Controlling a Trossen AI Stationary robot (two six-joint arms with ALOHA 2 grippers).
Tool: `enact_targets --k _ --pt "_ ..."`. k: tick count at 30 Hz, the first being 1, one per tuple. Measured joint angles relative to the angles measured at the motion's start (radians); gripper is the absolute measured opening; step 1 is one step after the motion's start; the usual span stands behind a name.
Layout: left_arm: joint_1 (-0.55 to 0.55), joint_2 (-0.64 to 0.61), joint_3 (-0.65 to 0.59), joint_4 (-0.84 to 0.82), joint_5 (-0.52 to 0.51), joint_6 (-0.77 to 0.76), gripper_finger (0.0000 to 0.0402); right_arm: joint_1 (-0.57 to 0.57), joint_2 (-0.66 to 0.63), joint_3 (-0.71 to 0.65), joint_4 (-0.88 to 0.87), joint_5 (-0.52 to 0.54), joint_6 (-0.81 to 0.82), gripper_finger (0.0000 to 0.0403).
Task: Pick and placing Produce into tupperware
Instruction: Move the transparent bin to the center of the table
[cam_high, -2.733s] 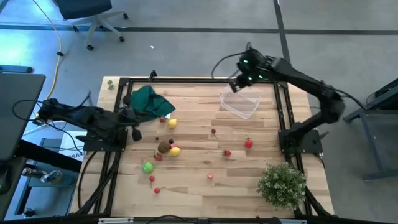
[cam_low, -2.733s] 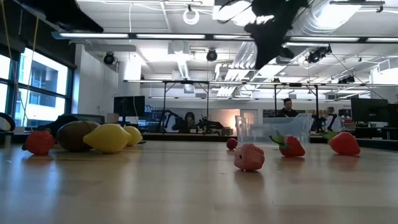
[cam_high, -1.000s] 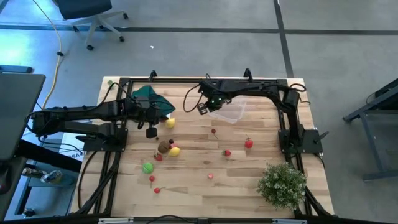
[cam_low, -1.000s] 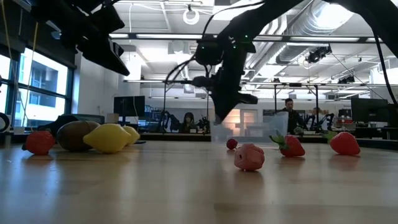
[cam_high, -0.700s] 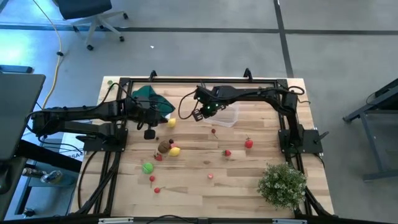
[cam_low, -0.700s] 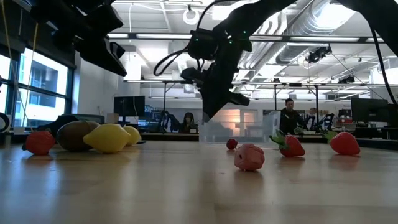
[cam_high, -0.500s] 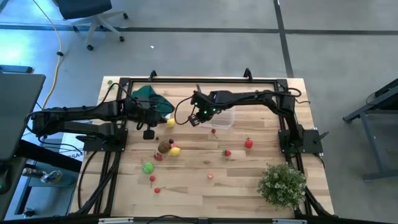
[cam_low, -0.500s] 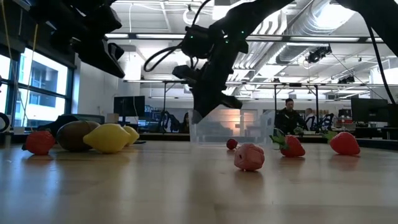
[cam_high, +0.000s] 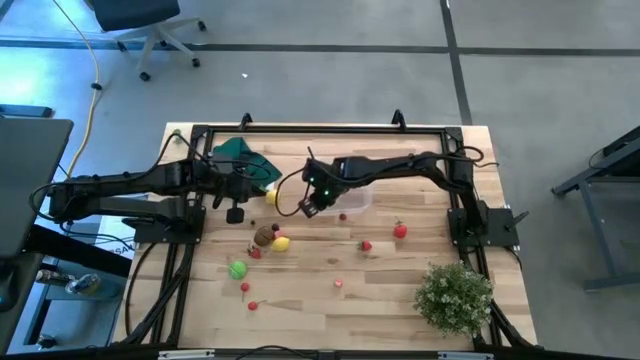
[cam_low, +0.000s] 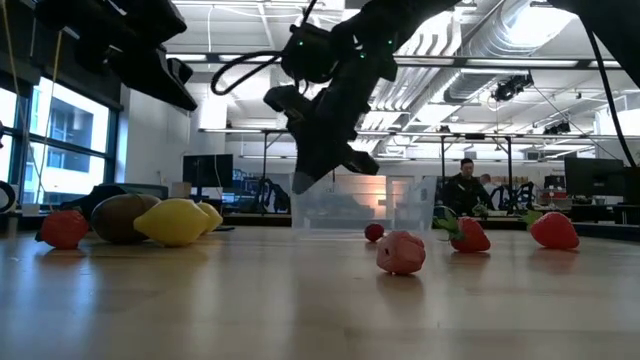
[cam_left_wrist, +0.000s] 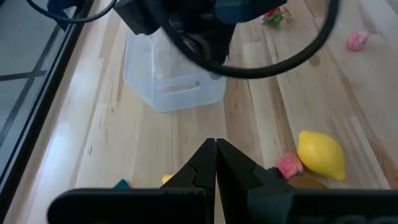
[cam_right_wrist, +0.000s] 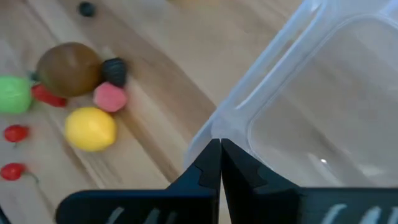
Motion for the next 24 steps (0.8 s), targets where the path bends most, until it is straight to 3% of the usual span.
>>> enact_targets --k 24 --pt "0.000 0.001 0.000 0.006 -0.003 -0.022 0.0003 -0.055 0.049 0.000 0.134 -0.006 -0.013 0.0004"
